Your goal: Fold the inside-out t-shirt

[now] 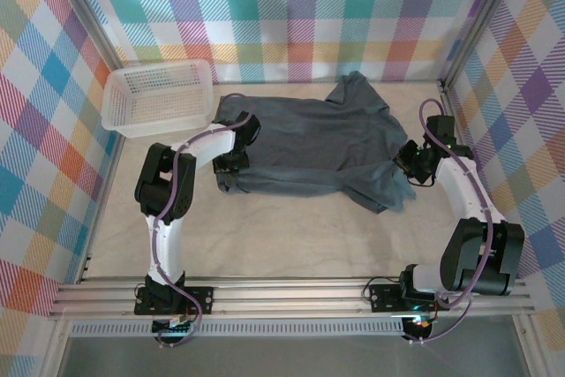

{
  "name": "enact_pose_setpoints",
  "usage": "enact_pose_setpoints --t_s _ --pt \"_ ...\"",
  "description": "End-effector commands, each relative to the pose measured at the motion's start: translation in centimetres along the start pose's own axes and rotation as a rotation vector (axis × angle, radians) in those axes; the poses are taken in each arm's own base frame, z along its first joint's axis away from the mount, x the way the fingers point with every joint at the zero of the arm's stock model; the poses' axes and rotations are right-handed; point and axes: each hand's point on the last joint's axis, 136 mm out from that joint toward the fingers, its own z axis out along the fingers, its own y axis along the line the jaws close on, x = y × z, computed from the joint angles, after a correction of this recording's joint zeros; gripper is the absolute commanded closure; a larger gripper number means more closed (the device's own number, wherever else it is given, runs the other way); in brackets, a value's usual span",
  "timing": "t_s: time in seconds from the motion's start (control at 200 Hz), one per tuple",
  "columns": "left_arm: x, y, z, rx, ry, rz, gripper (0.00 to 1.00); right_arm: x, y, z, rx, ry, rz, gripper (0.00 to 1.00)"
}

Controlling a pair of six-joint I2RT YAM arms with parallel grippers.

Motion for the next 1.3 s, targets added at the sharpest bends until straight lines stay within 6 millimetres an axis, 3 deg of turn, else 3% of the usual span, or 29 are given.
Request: enact_pose_setpoints --t_s 0.0,0.155,0.31,0.42,0.495,0.595,0.74,0.815,1.295 --pt "-0.4 1.2 -1.4 0.022 -0.019 -0.034 1.00 -0.4 0.3 -1.2 0.005 -0.011 -0.019 0.56" --pt "-1.7 1.6 -3.5 0.045 -0.084 -0.045 1.00 -0.2 -4.3 -2.8 0.183 -0.107 -0.033 0.42" --pt "-3.4 2.4 -5.0 0.024 -0.151 -0.040 1.00 0.9 -9.5 -3.1 0.283 -0.161 0.087 0.41" --pt "-3.6 2.4 -4.8 0.039 -0.136 -0.037 1.00 1.6 -11.4 -1.9 0.296 -0.148 0.155 0.44" --pt "-3.4 2.0 -4.5 0.056 -0.125 -0.032 1.00 1.7 -11.5 -0.2 0.251 -0.101 0.189 0.43" --pt "-3.0 1.7 -4.2 0.073 -0.109 -0.030 1.00 1.5 -10.3 1.9 0.132 -0.010 0.221 0.41" --pt "-2.5 1.6 -4.1 0.087 -0.100 -0.027 1.00 -0.2 -8.7 3.3 0.033 -0.050 0.095 0.42" --pt "-2.5 1.7 -4.1 0.087 -0.104 -0.026 1.00 -0.2 -7.6 4.1 -0.040 -0.029 0.035 0.42" --pt "-2.0 1.6 -3.7 0.096 -0.088 -0.014 1.00 0.1 -10.6 5.4 0.101 -0.033 -0.190 0.24"
